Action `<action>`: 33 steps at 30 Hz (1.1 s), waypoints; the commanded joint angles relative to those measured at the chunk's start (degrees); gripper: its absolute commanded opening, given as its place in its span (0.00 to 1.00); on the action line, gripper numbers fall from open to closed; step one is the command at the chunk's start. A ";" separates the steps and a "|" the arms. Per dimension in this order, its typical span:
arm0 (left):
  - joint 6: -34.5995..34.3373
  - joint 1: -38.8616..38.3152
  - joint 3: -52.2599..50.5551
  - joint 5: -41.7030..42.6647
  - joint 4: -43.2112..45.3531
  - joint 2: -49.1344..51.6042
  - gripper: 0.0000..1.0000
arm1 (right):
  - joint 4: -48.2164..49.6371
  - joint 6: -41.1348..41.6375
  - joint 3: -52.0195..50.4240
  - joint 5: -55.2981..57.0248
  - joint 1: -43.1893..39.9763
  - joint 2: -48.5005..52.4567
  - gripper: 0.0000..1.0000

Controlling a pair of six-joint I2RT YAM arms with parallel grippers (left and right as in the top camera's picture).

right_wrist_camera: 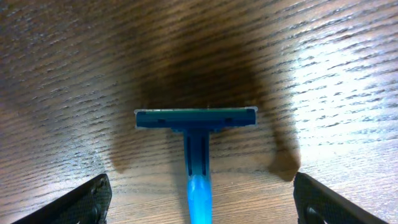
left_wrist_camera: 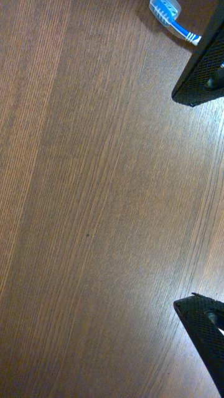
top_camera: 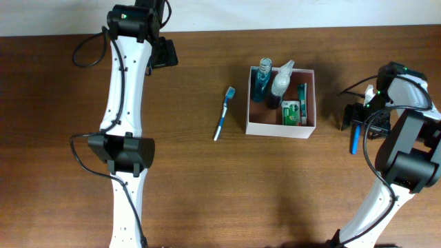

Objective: Pack container
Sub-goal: 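Lower the right gripper and grasp the blue razor handle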

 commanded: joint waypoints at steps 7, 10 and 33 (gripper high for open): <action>-0.35 0.35 -0.11 0.26 -0.07 -0.02 0.99 | -0.02 0.59 -0.52 1.62 0.35 0.52 0.85; -0.35 0.35 -0.11 0.26 -0.07 -0.02 0.99 | -0.04 0.61 -0.52 1.62 0.35 0.52 0.81; -0.35 0.35 -0.11 0.26 -0.07 -0.02 0.99 | 0.48 1.11 -0.52 1.55 0.35 0.52 0.19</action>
